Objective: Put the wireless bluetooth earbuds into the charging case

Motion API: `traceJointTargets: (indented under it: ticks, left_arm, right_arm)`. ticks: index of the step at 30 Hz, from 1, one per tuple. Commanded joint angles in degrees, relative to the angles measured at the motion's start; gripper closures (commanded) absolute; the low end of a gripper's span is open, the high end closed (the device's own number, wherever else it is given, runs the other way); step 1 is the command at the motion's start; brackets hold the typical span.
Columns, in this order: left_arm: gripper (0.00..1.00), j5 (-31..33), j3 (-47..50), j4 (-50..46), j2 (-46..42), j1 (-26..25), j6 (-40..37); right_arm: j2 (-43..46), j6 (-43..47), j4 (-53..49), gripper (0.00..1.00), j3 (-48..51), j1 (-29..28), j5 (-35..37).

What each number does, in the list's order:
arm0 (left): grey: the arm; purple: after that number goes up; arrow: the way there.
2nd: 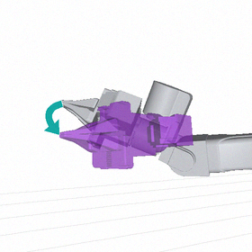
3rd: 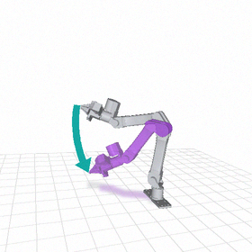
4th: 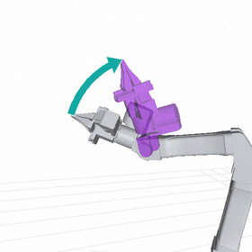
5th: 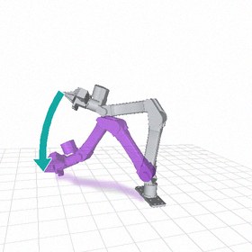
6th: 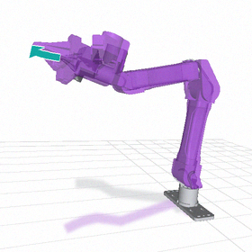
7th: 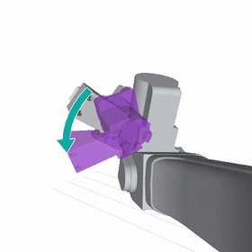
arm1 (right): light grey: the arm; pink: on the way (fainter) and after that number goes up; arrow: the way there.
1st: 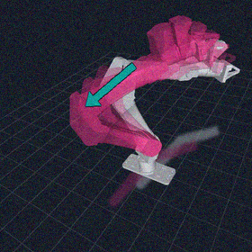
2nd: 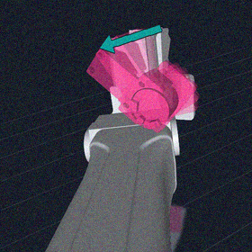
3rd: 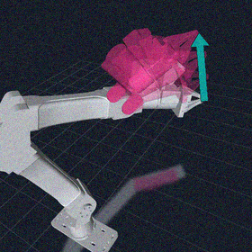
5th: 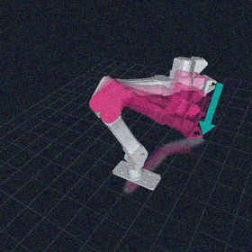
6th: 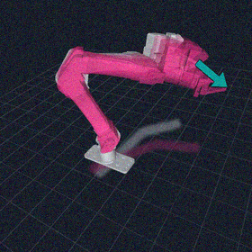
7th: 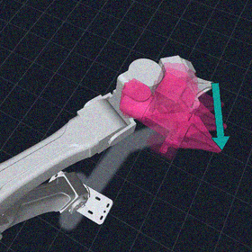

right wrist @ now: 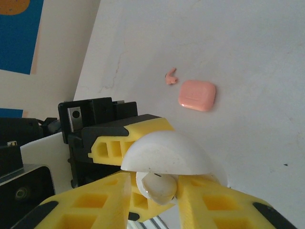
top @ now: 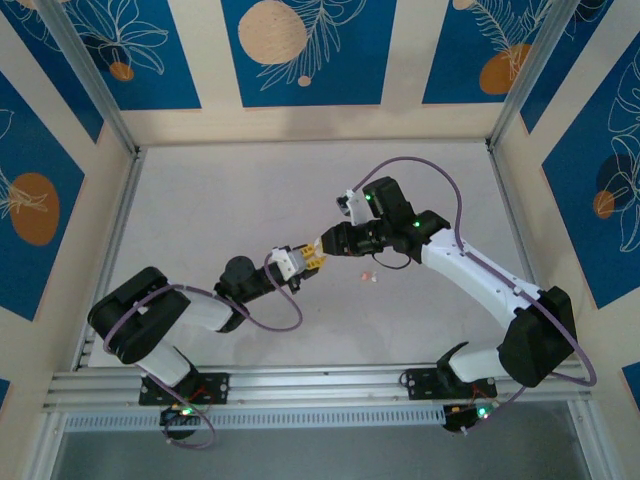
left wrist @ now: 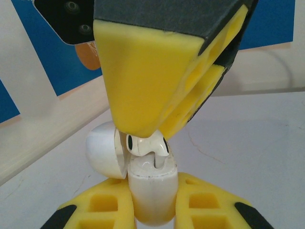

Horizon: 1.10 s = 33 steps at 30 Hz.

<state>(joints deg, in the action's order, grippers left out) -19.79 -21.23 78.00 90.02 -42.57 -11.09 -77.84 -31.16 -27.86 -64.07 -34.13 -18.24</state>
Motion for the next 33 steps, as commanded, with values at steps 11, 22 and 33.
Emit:
traceJointTargets:
  ticks: [11,22,33]
  left_arm:
    - [0.88,-0.5,0.93,2.25,-1.59,-1.02,-0.59]
    - [0.88,-0.48,1.11,2.18,-2.04,-1.01,-0.58]
    - [0.88,1.94,2.62,2.25,-2.96,-1.03,-0.26]
  right_arm:
    - [0.15,7.82,0.35,0.65,-1.32,-0.32,-4.2]
    - [0.79,13.29,0.29,0.65,-1.21,-0.24,-3.83]
    - [6.85,12.96,-6.58,0.65,-0.38,4.48,-0.75]
